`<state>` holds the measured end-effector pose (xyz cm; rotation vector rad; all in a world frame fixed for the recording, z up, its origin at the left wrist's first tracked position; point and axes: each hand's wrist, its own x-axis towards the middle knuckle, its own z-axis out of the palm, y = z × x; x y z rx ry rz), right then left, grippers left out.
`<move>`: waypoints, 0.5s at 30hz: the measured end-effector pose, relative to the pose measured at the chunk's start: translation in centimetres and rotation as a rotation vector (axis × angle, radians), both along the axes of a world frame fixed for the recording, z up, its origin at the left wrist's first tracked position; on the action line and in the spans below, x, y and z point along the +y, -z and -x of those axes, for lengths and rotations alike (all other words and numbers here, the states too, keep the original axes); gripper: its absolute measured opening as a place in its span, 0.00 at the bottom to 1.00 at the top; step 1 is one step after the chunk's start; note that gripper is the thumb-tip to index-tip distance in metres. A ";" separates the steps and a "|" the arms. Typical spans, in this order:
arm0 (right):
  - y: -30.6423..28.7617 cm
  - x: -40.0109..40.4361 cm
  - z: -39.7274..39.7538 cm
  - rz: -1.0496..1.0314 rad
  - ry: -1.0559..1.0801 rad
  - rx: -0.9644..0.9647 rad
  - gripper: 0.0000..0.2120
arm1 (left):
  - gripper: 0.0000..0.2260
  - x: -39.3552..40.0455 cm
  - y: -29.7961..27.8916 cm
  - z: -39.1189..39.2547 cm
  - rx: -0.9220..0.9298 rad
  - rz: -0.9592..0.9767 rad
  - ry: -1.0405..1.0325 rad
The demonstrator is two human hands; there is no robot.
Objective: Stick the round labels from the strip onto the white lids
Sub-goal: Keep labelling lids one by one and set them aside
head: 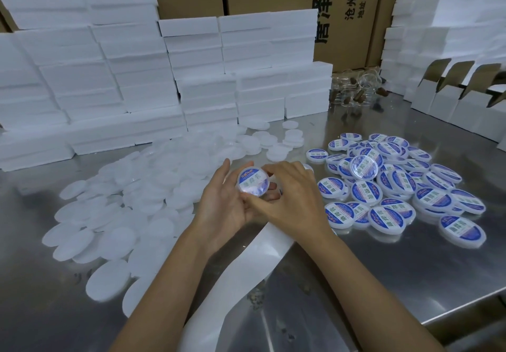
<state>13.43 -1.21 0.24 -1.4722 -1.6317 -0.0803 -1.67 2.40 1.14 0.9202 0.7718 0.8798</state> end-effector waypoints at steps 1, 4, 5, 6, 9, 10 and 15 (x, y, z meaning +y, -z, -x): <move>-0.1 -0.1 -0.3 -0.038 0.026 0.029 0.27 | 0.26 0.2 0.1 -0.2 0.002 -0.008 0.001; -0.7 0.1 -2.7 -0.166 0.237 0.111 0.26 | 0.24 0.0 0.1 -0.3 0.009 -0.018 0.011; -0.8 0.3 -4.2 -0.176 0.354 0.123 0.26 | 0.23 0.0 0.2 -0.4 0.020 -0.015 -0.018; -0.9 0.4 -6.0 -0.163 0.476 0.132 0.26 | 0.21 0.0 0.4 -0.5 0.009 -0.005 -0.052; -0.6 0.6 -11.5 -0.024 0.730 0.152 0.29 | 0.15 0.0 0.8 -0.8 0.037 -0.018 -0.104; -0.4 0.7 -13.0 0.025 0.784 0.151 0.30 | 0.14 0.1 0.9 -0.9 0.048 -0.022 -0.100; -0.1 1.2 -16.8 0.126 0.814 0.184 0.32 | 0.13 0.3 1.0 -1.0 0.070 -0.031 -0.103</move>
